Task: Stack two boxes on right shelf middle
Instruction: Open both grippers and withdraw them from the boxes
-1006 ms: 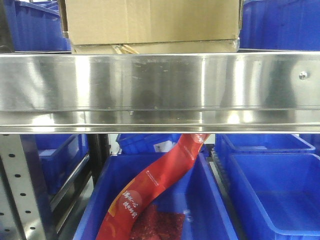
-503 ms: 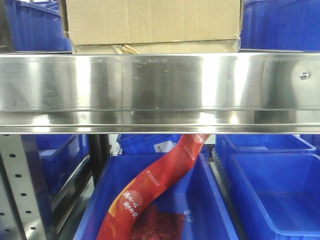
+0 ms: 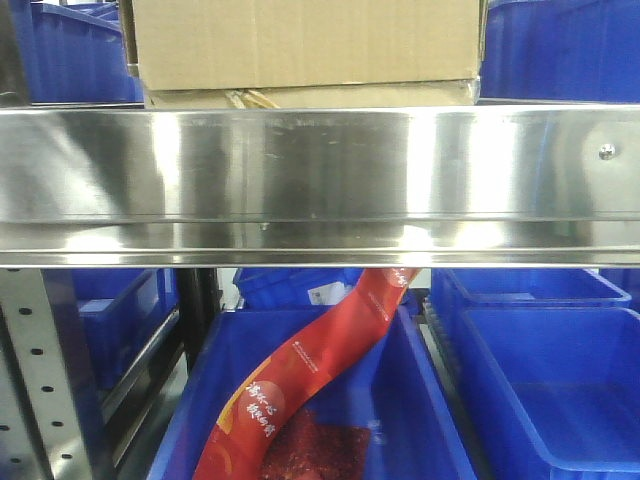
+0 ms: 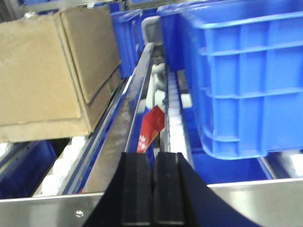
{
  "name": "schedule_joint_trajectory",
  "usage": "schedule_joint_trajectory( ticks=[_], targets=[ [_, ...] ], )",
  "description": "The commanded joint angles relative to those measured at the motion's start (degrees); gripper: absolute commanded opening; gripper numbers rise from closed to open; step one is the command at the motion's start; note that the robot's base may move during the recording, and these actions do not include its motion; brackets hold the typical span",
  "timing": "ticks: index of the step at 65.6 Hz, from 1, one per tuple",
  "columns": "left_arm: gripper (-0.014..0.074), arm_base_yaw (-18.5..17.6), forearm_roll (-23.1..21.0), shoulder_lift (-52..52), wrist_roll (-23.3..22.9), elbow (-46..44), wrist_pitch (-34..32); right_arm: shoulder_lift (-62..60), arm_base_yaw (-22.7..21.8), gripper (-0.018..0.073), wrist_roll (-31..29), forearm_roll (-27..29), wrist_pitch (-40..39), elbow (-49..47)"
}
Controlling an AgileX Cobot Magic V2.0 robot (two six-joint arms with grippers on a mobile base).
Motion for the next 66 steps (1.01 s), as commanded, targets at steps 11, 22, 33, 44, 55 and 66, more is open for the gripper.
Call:
schedule_joint_trajectory(
  ticks=[11, 22, 33, 44, 55, 66],
  targets=[
    [-0.0111, 0.30, -0.21, -1.12, -0.52, 0.07, -0.83, -3.16, -0.19, -0.0162, 0.11, -0.77, -0.73, 0.12],
    [-0.0111, 0.30, -0.21, -1.12, -0.52, 0.07, -0.83, -3.16, -0.19, -0.0162, 0.11, -0.77, -0.73, 0.12],
    [-0.0111, 0.30, -0.21, -1.12, -0.52, 0.07, -0.83, -3.16, -0.19, -0.0162, 0.11, -0.77, -0.37, 0.12],
    [-0.0111, 0.30, -0.21, -1.12, -0.52, 0.07, -0.83, -3.61, -0.28, -0.0162, -11.10, 4.21, -6.38, 2.50],
    [-0.0111, 0.30, -0.21, -1.12, -0.52, 0.07, -0.83, -6.16, -3.67, -0.0162, -25.83, 15.98, -14.48, 9.68],
    [-0.0111, 0.30, -0.21, -1.12, -0.52, 0.07, -0.83, -10.21, -9.41, -0.0162, -31.34, 21.72, -27.32, 20.16]
  ],
)
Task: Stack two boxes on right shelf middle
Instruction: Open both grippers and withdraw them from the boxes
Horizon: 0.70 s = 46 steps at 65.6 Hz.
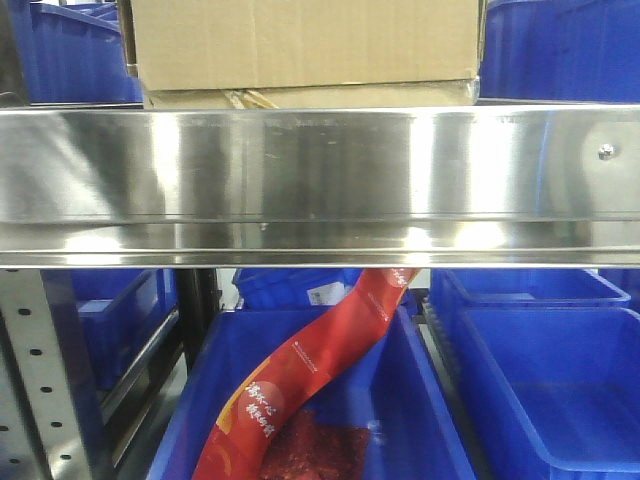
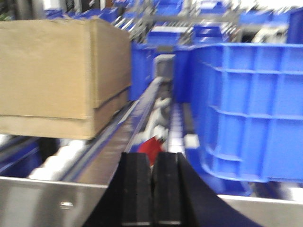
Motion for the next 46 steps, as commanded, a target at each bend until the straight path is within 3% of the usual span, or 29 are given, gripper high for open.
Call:
schedule_joint_trajectory(
  ticks=[1, 13, 22, 46],
  targets=[
    [-0.0111, 0.06, -0.21, -0.29, -0.42, 0.07, -0.83, -2.23, -2.37, -0.0162, -3.93, 4.24, -7.41, 4.45],
    [-0.0111, 0.06, -0.21, -0.29, -0.42, 0.07, -0.83, -8.70, -3.26, -0.0162, -3.94, 5.10, -7.41, 12.10],
    [-0.0111, 0.06, -0.21, -0.29, -0.42, 0.07, -0.83, -13.52, -3.53, -0.0162, -3.94, 5.10, -2.41, 12.10],
    [-0.0111, 0.06, -0.21, -0.41, -0.42, 0.07, -1.12, -13.52, -3.85, -0.0162, -3.94, 5.10, -3.04, 12.10]
  ],
)
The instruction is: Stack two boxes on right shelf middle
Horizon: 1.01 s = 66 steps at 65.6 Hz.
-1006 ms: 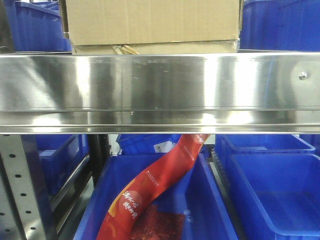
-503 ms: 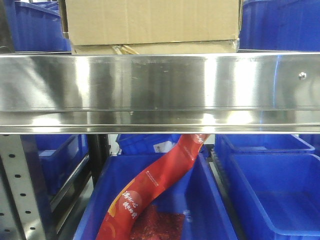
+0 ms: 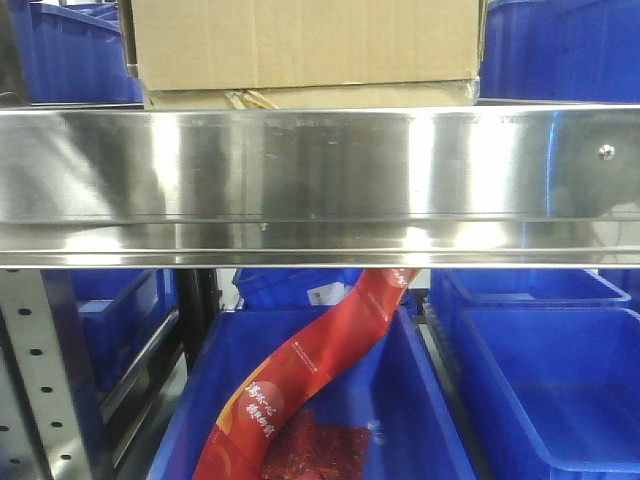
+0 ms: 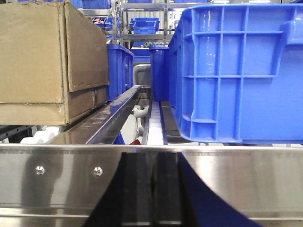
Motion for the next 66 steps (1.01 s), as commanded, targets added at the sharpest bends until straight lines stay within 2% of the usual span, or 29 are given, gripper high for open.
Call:
schedule_joint_trajectory(
  ticks=[1, 55, 63, 66],
  targets=[
    [-0.0111, 0.06, -0.21, -0.36, -0.42, 0.07, -1.13, -0.42, -0.31, -0.0162, -0.32, 0.08, -0.63, 0.00],
    [-0.0111, 0.06, -0.21, -0.40, -0.42, 0.16, -0.97, -0.42, -0.31, -0.0162, -0.32, 0.08, -0.63, 0.00],
    [-0.0111, 1.40, -0.21, -3.53, 0.61, 2.79, 0.71, -0.42, -0.31, -0.0162, -0.32, 0.08, -0.63, 0.00],
    [-0.0111, 2.77, -0.78, -5.74, 4.65, 5.56, 0.00, -0.42, -0.31, -0.0162, -0.32, 0.08, -0.63, 0.00]
  ],
)
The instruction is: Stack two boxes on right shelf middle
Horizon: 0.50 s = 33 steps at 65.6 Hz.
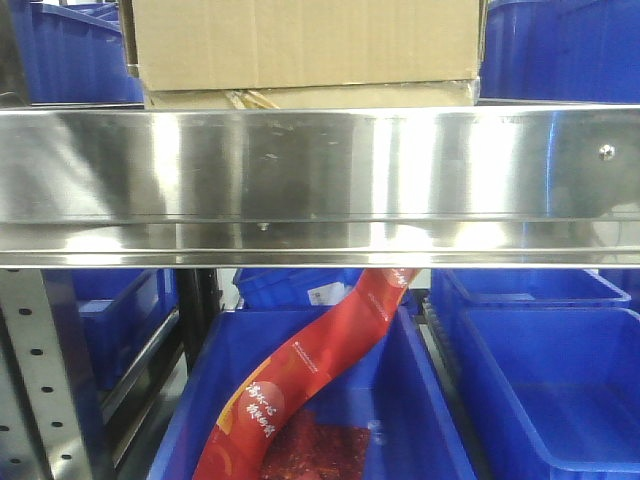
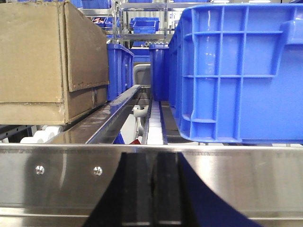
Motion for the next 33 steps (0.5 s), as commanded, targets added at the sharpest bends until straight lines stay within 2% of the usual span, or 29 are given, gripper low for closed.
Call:
schedule_joint_trajectory(
  ticks=[1, 10, 12, 15, 33],
  targets=[
    [-0.0111, 2.15, -1.63, -3.57, 6.06, 3.78, -0.72, -0.42, -0.31, -0.0162, -0.28, 0.08, -0.63, 0.00],
    [-0.0111, 7.53, -13.09, -10.09, 25.09, 13.23, -6.83, -0.42, -0.31, -0.0162, -0.28, 0.08, -0.63, 0.00],
    [-0.0111, 8.41, -15.60, -11.42, 27.12, 15.61, -8.27, -0.42, -0.31, -0.0162, -0.28, 0.08, -0.63, 0.00],
    [-0.0111, 9.20, -17.19, -14.13, 27.69, 18.75, -10.47, -0.42, -0.31, -0.0162, -0.28, 0.08, -0.63, 0.00],
    [-0.0111, 9.33, -16.42, -24.93, 26.90, 30.59, -13.64, -0.42, -0.31, -0.0162, -0.28, 0.08, -0.63, 0.00]
  ],
)
